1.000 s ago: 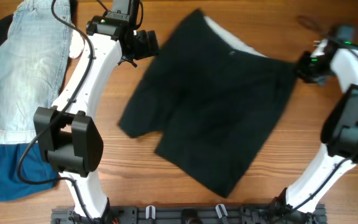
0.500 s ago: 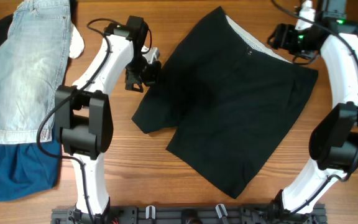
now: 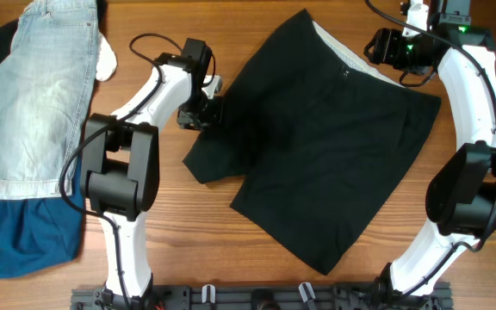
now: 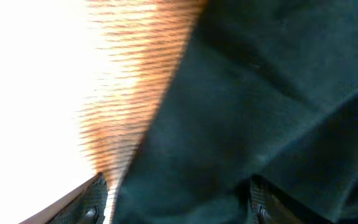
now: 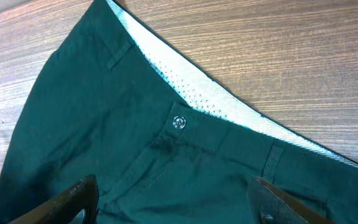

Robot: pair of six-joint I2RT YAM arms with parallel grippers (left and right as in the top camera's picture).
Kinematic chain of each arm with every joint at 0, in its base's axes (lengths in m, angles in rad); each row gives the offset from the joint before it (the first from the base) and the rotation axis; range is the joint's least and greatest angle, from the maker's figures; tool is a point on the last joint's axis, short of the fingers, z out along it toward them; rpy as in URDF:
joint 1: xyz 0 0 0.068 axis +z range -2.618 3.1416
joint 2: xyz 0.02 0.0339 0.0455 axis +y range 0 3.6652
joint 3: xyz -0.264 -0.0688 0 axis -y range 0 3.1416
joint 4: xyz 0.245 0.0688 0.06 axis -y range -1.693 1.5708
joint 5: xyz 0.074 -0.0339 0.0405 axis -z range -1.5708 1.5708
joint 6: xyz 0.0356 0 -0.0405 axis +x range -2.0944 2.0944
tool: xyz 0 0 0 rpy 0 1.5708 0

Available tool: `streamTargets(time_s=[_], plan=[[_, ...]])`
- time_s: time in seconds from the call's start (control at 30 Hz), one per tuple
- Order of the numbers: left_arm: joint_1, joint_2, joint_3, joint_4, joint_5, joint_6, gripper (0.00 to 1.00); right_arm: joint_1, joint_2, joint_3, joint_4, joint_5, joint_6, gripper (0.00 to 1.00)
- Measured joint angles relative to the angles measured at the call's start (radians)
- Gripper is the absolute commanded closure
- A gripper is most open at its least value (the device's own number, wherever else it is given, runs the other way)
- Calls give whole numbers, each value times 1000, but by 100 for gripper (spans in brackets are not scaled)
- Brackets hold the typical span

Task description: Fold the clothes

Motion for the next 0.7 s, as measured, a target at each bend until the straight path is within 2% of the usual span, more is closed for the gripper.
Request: streamTargets(time_s=[0.07, 0.1, 0.13, 0.17, 0.4, 0.5, 0.57, 0.63, 0.67, 0.7], plan=[[0, 0, 0, 5, -32, -14, 43, 0, 0, 0, 0, 0, -3, 23], [0, 0, 0, 10, -43, -22, 62, 0, 0, 0, 0, 0, -6, 23], [1, 2, 0, 12, -45, -21, 93, 0, 0, 0, 1, 0, -6, 23], [2, 7, 1, 13, -36, -27, 96, 0, 0, 0, 3, 0, -6, 23], [32, 20, 42, -45, 56, -86, 96, 0, 0, 0, 7, 0, -7, 26], [26, -97, 84, -45, 56, -113, 96, 0, 0, 0, 7, 0, -7, 27], [-60, -190, 117, -32, 57, -117, 96, 0, 0, 0, 6, 0, -7, 27], [-196, -201, 128, -3, 57, -118, 96, 0, 0, 0, 6, 0, -7, 27], [-272, -178, 128, 15, 54, -120, 89, 0, 0, 0, 6, 0, -7, 27], [-339, -148, 128, 20, 45, -121, 60, 0, 0, 0, 6, 0, -7, 26]])
